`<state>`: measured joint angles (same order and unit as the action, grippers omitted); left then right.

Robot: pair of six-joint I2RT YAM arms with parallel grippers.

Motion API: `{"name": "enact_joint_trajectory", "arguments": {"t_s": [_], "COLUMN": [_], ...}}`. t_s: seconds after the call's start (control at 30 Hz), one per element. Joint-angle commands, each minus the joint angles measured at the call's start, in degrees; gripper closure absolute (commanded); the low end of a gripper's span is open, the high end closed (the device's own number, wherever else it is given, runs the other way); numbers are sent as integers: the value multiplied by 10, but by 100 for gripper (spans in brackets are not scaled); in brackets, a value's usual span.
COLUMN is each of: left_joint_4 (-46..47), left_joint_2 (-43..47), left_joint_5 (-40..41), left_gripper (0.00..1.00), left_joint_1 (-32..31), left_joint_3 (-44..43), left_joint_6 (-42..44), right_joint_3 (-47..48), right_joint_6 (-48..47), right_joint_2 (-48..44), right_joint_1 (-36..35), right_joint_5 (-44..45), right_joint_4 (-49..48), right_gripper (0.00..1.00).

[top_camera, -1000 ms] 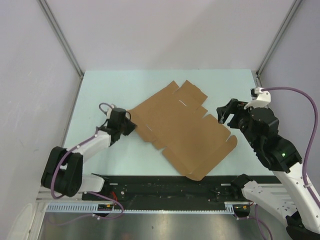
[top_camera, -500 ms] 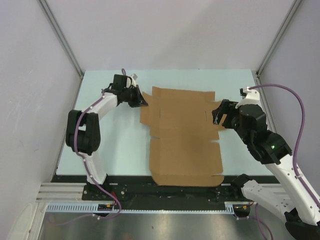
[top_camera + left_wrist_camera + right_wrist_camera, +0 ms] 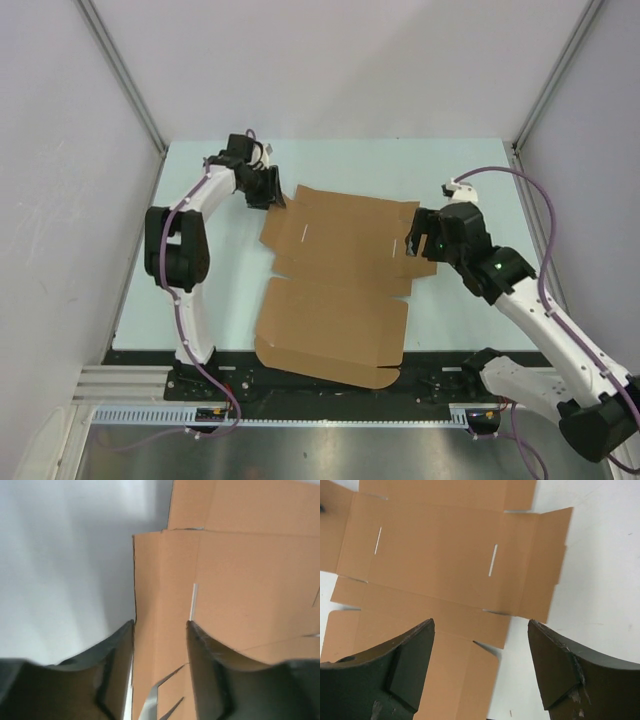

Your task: Fold the paper box

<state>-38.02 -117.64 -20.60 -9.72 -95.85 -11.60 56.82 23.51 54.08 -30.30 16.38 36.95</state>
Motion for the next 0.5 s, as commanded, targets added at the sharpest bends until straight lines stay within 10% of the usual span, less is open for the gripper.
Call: {"name": "enact_joint_trajectory", "arguments": {"t_s": [0.0, 0.2, 0.33, 0.47], "left_joint_4": [12, 65, 198, 274], "left_joint_2": [67, 160, 223, 219], "left_joint_5": [78, 100, 50, 41], "left_gripper": [32, 24, 31, 43], "left_joint_1": [10, 9, 9, 8], "left_joint_3": [0, 38, 155, 206], "left_joint_6": [-13, -72, -173, -210], "right_joint_3": [-8, -9, -9, -9], "right_joint_6": [32, 51, 66, 83], "right_joint_2": [45, 147, 265, 340], "right_joint_1": [-12, -44, -44, -22], "right_joint_5": [-47, -91, -146, -188], "right_joint_4": [-78, -215, -328, -386], "right_gripper": [20, 26, 73, 97]}}
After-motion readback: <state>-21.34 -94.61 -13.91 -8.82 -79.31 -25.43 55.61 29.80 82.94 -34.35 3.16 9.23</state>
